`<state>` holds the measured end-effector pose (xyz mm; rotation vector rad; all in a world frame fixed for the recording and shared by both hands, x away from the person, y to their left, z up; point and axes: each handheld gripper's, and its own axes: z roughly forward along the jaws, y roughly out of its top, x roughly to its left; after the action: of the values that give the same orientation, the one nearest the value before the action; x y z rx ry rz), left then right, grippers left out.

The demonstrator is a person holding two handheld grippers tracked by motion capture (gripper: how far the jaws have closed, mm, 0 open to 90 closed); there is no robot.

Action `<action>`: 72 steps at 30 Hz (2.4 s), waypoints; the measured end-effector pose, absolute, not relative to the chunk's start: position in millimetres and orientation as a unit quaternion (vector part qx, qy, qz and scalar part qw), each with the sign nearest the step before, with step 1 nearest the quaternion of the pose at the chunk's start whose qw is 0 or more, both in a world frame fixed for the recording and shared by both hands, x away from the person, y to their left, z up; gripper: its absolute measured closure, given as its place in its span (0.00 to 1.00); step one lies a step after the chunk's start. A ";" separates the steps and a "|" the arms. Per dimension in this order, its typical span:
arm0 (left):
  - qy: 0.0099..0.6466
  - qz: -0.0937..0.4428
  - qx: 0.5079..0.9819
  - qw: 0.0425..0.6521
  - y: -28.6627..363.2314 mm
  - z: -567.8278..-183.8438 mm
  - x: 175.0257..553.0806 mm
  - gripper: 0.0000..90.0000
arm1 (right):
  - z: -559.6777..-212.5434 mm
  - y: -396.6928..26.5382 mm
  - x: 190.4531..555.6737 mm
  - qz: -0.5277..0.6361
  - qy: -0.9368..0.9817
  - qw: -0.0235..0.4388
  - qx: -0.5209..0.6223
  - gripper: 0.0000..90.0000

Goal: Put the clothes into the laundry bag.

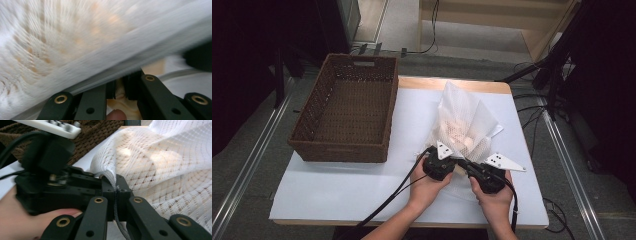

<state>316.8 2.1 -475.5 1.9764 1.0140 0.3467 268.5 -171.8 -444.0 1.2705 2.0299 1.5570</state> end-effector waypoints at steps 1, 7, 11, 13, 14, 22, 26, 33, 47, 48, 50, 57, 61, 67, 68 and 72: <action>0.414 0.139 0.789 0.432 1.0 -477.0 318.0 0.91 | -446.0 -172.1 268.8 0.536 0.706 0.145 0.440 0.99; 0.388 0.113 0.807 0.431 5.8 -471.0 309.8 0.63 | -450.2 -176.5 271.2 0.531 0.705 0.146 0.448 0.99; 0.360 0.121 0.828 0.412 11.2 -472.3 297.7 0.50 | -452.8 -178.2 273.4 0.528 0.703 0.144 0.453 0.99; 0.353 0.123 0.841 0.392 10.0 -478.9 293.4 0.43 | -453.1 -177.7 274.7 0.527 0.704 0.148 0.452 0.99; 0.353 0.123 0.841 0.392 10.0 -478.9 293.4 0.42 | -452.8 -177.4 274.4 0.528 0.704 0.148 0.452 0.99; 0.368 0.134 0.838 0.380 7.4 -473.7 293.3 0.95 | -450.4 -173.6 271.3 0.531 0.707 0.148 0.443 0.99; 0.379 0.134 0.822 0.404 3.7 -465.3 300.6 0.95 | -443.0 -170.6 266.9 0.539 0.704 0.149 0.438 0.99; 0.439 0.173 0.768 0.432 -2.5 -472.3 332.6 0.94 | -437.1 -171.7 265.0 0.545 0.698 0.153 0.438 0.99; 0.385 0.129 0.797 0.447 40.0 -458.7 296.8 0.53 | -447.8 -183.6 272.4 0.533 0.694 0.153 0.459 1.00; 0.387 0.132 0.796 0.447 46.1 -457.5 292.7 0.51 | -448.3 -183.6 272.9 0.533 0.694 0.152 0.459 0.99; 0.385 0.146 0.797 0.442 56.5 -456.1 285.6 0.51 | -448.5 -183.3 273.0 0.532 0.694 0.151 0.460 1.00; 0.437 0.185 0.781 0.406 95.0 -462.6 271.8 0.46 | -449.5 -183.0 273.0 0.531 0.696 0.151 0.459 1.00; 0.480 0.196 0.765 0.382 102.8 -470.7 273.5 0.41 | -450.6 -181.5 273.3 0.530 0.698 0.151 0.457 0.99; 0.469 0.159 0.778 0.387 94.8 -475.6 280.2 0.55 | -451.7 -180.9 273.2 0.529 0.699 0.149 0.457 0.99; 0.467 0.147 0.776 0.397 95.4 -475.4 281.7 0.77 | -452.3 -181.0 273.4 0.529 0.700 0.149 0.456 0.99; 0.452 0.094 0.788 0.407 98.5 -474.3 284.5 1.00 | -452.4 -180.7 273.1 0.529 0.700 0.148 0.456 0.99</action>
<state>284.5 98.5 -474.3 1.9879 1.1389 0.2375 273.1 -180.7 -452.4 1.3104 2.0139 1.5213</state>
